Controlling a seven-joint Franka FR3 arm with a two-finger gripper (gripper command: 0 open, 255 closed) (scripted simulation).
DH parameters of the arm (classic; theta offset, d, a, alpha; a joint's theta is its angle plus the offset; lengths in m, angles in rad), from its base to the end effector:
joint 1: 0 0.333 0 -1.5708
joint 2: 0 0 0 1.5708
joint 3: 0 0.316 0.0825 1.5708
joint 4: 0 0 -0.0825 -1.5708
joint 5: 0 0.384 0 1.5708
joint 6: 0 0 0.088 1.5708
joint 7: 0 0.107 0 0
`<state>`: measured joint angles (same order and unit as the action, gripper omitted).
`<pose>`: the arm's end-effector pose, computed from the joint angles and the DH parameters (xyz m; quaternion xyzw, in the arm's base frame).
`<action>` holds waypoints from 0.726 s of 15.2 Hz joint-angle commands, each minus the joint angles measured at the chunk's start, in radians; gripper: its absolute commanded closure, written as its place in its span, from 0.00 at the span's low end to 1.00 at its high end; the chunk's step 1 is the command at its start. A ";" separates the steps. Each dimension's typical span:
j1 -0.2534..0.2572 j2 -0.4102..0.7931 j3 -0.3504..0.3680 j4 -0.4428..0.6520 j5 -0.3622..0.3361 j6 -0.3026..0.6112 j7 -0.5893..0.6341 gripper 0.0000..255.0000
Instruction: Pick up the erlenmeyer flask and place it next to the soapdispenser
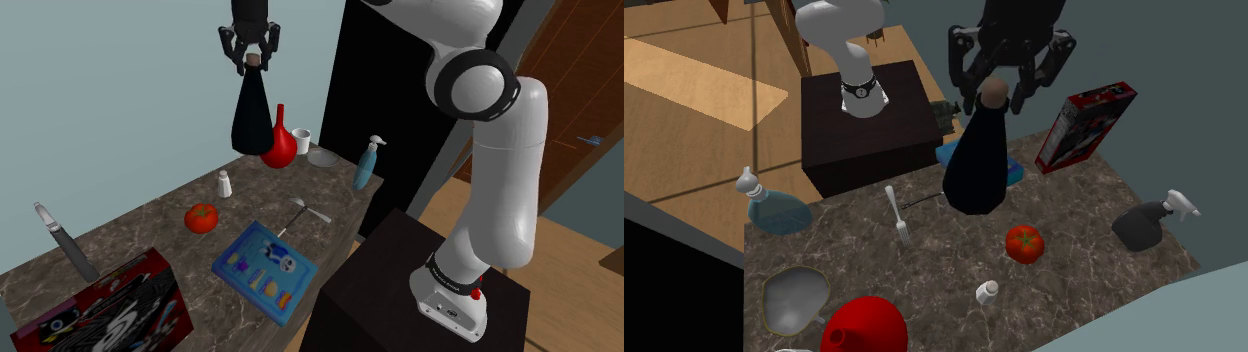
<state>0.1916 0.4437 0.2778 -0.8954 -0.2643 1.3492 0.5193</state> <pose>0.6157 0.2146 0.6532 0.9951 -0.0689 0.0416 0.0567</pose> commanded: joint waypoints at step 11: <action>-0.159 -0.203 -0.022 -0.228 0.066 0.052 -0.138 1.00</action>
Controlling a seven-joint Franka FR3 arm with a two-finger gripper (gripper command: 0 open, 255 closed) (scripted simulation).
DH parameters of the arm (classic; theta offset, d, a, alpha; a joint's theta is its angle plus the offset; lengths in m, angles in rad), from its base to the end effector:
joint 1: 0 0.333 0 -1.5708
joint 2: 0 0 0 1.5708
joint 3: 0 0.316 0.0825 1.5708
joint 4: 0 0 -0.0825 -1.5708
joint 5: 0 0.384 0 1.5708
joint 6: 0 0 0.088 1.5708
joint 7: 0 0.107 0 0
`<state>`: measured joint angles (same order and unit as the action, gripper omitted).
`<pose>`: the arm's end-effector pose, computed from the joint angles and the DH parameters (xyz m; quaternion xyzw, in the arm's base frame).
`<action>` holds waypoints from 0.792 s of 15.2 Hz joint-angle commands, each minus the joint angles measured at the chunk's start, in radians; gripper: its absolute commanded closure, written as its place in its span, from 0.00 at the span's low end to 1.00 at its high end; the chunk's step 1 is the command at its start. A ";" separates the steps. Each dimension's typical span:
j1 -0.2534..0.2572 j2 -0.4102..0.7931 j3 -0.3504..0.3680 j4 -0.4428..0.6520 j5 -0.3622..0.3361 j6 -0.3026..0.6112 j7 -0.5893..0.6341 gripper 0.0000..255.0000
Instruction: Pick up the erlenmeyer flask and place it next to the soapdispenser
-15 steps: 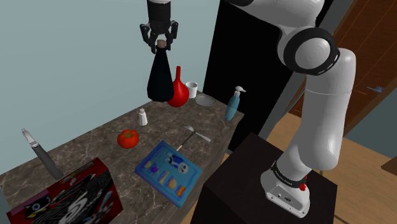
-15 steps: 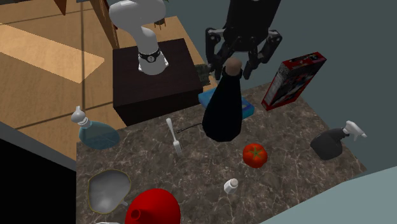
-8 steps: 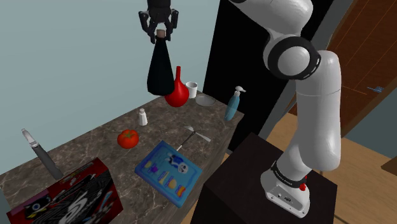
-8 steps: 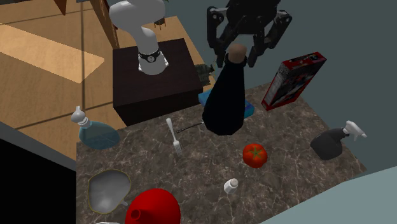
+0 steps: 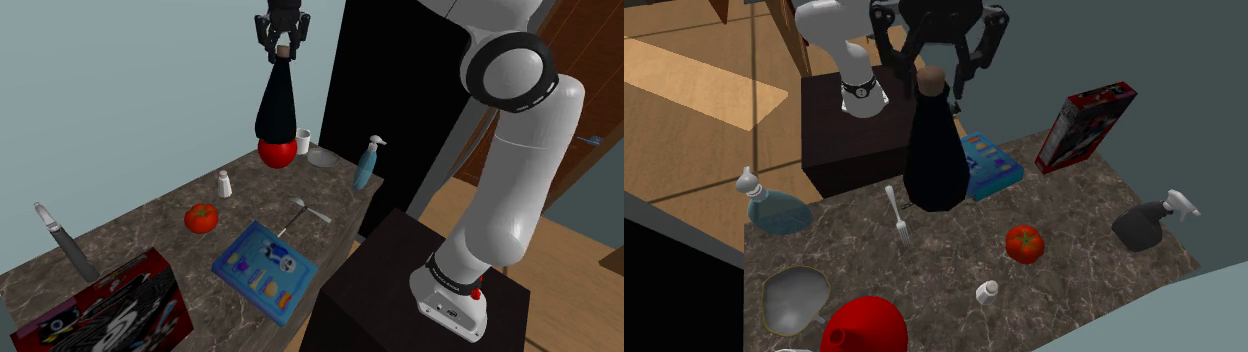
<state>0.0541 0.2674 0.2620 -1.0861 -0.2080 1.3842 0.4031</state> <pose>0.5942 0.1371 0.6804 0.9951 -0.0697 0.0412 0.0567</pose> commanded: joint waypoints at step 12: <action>-0.212 -0.252 -0.131 -0.339 0.090 0.136 -0.302 1.00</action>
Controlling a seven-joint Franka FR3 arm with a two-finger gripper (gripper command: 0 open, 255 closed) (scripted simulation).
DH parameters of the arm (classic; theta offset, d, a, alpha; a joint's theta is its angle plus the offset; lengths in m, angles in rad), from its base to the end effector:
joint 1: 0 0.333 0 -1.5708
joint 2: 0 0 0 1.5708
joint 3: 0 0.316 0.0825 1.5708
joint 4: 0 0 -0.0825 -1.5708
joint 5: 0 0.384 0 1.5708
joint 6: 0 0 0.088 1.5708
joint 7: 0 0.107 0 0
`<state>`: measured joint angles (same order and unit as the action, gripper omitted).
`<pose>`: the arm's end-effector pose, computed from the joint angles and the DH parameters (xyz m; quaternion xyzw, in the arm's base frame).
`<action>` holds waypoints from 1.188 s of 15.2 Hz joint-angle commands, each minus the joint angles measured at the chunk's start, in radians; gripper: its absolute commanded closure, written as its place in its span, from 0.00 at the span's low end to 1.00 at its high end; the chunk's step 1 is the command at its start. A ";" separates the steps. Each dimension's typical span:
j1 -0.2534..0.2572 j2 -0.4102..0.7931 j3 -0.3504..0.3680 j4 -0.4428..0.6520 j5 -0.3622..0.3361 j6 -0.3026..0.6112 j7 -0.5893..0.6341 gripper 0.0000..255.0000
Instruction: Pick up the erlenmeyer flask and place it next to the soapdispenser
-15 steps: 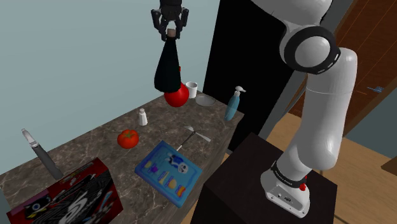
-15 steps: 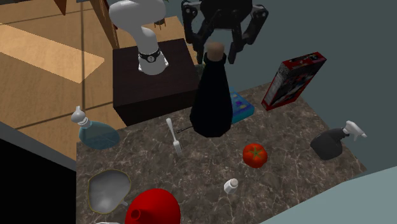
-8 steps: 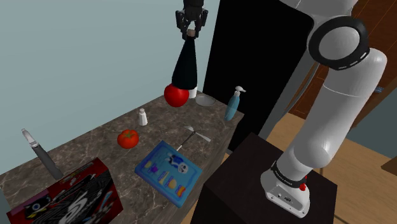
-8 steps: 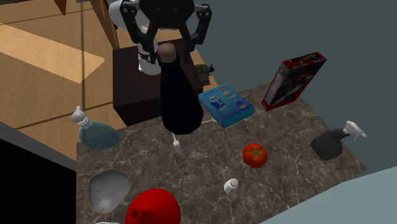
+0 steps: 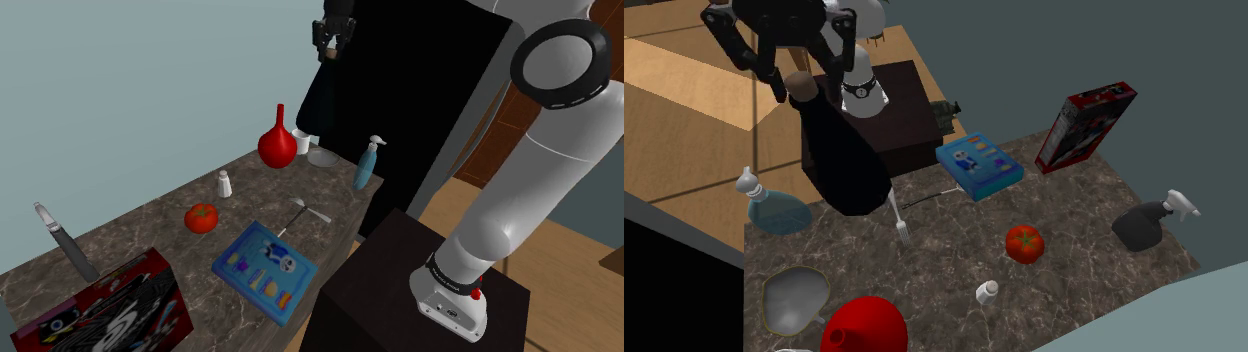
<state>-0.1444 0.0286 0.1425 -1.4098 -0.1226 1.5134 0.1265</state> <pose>0.5568 -0.0162 0.6798 0.9951 -0.0699 0.0411 0.0565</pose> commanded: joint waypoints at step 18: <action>-0.149 -0.093 -0.154 -0.215 0.032 0.155 -0.289 1.00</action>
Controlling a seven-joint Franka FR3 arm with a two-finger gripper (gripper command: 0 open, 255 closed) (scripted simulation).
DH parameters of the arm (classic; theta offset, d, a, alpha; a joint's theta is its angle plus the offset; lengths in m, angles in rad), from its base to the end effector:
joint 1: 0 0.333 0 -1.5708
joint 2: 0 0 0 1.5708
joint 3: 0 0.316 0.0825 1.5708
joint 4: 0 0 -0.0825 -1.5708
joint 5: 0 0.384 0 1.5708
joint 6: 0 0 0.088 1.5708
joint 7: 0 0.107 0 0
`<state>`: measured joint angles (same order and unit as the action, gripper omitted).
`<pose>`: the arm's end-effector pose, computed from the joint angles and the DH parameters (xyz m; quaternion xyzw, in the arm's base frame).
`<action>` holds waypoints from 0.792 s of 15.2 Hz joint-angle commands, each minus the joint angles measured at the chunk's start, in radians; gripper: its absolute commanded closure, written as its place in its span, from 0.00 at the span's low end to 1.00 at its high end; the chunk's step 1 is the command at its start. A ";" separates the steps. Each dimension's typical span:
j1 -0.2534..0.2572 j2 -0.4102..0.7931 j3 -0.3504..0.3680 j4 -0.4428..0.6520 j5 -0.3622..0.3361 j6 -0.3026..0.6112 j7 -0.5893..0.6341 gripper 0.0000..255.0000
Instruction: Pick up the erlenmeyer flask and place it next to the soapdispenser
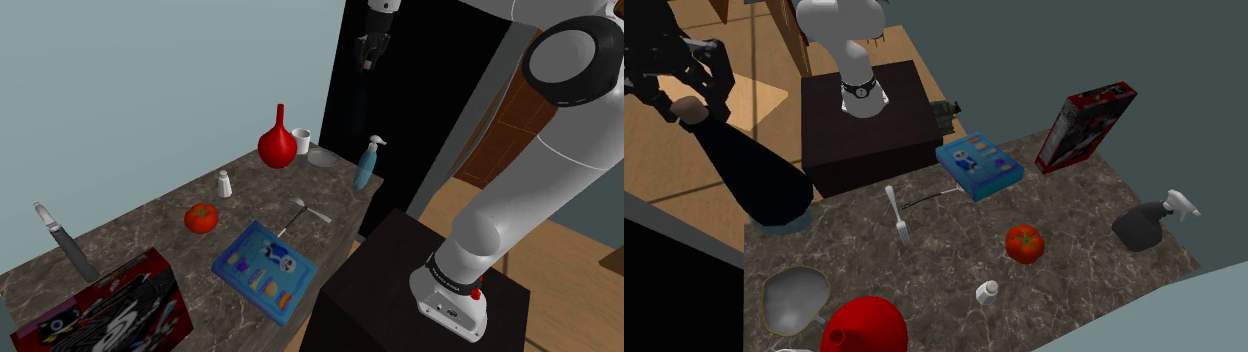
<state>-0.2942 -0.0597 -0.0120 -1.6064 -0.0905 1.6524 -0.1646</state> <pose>0.5161 -0.1728 0.6484 0.9952 -0.0693 0.0409 0.0559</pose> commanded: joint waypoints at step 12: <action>0.000 -0.033 -0.001 -0.213 -0.003 0.183 0.016 1.00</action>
<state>-0.2946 -0.0905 -0.0128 -1.8078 -0.0934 1.8223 -0.1499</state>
